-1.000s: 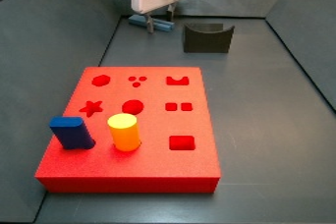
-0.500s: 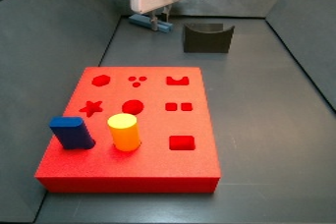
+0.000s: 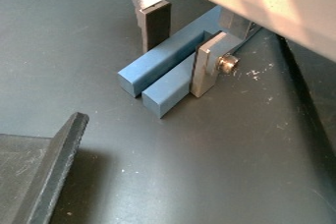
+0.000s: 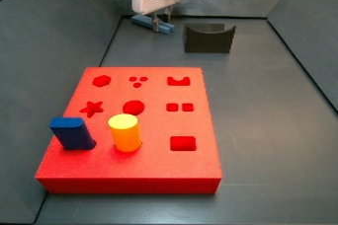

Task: Pick up the double-square object. Move up. Rotate the double-square object. Place the double-square object on the fixture. Regrasp the double-square object. Move to above the board. Insert the double-square object.
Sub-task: Pick up the double-square object, then move up.

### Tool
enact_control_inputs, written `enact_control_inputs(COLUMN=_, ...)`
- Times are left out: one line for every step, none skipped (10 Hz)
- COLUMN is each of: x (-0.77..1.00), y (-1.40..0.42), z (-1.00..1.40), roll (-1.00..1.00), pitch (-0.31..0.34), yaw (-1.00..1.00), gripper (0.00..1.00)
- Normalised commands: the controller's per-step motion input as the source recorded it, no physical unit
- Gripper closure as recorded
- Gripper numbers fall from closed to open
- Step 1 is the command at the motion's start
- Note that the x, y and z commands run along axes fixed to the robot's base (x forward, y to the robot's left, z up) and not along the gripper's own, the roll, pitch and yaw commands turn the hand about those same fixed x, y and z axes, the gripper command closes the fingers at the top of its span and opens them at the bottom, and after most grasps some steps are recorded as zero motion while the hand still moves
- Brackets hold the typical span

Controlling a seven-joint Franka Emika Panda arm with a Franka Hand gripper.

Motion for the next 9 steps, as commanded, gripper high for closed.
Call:
enact_control_inputs(x=0.0, y=0.0, z=0.0, roll=0.0, pitch=0.0, yaw=0.0, gripper=1.0)
enact_control_inputs(x=0.0, y=0.0, z=0.0, roll=0.0, pitch=0.0, yaw=0.0, gripper=1.0)
enact_control_inputs(x=0.0, y=0.0, z=0.83, roll=0.0, pitch=0.0, yaw=0.0, gripper=1.0)
enact_control_inputs(x=-0.01, y=0.02, z=0.82, roll=0.0, pitch=0.001, yaw=0.0, gripper=1.0)
enact_control_inputs(x=-0.02, y=0.02, z=0.78, roll=0.0, pitch=0.017, yaw=0.0, gripper=1.0)
enact_control_inputs(x=-0.02, y=0.01, z=0.6, roll=0.02, pitch=0.057, yaw=-0.01, gripper=1.0)
enact_control_inputs(x=-0.01, y=0.01, z=0.48, roll=0.04, pitch=0.081, yaw=-0.01, gripper=1.0)
enact_control_inputs(x=-0.01, y=0.0, z=0.35, roll=0.06, pitch=0.101, yaw=-0.01, gripper=1.0)
enact_control_inputs(x=-0.01, y=0.0, z=0.23, roll=0.08, pitch=0.115, yaw=-0.01, gripper=1.0)
